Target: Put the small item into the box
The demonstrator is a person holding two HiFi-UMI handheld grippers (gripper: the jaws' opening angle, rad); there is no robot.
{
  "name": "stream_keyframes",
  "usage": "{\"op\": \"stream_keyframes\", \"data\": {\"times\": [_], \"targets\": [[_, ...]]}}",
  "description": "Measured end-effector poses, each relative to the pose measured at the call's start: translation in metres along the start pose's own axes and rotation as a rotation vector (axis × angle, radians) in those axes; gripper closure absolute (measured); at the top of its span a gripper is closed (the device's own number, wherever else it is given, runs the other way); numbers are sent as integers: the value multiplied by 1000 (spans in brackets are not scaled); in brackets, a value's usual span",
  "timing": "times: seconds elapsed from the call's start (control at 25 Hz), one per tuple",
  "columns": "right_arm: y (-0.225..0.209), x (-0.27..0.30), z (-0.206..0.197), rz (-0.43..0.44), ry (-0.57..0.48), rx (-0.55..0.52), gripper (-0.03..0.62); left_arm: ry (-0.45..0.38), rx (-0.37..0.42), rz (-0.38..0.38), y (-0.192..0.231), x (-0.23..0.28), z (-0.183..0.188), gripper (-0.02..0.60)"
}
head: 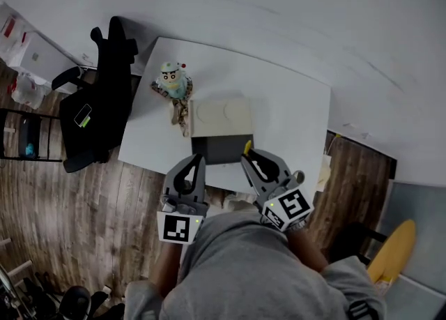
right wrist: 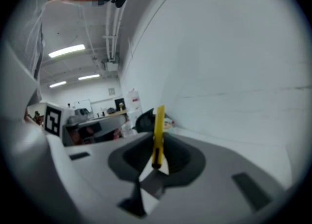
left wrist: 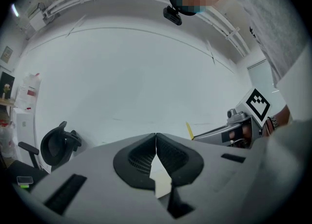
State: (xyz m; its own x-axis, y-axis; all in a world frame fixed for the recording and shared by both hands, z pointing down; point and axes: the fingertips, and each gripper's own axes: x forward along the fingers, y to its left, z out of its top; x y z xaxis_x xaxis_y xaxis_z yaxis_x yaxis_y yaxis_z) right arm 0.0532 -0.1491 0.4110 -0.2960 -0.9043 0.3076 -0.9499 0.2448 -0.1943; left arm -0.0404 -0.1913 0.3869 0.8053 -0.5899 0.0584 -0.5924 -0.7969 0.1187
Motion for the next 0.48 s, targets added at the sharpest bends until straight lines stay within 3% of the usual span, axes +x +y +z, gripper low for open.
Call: {"op": "stream_keyframes", "data": {"times": [0.48], "targets": [[-13,35,-20,-105,55,66,510,47,-10,-132,22,30,-7,548]]}}
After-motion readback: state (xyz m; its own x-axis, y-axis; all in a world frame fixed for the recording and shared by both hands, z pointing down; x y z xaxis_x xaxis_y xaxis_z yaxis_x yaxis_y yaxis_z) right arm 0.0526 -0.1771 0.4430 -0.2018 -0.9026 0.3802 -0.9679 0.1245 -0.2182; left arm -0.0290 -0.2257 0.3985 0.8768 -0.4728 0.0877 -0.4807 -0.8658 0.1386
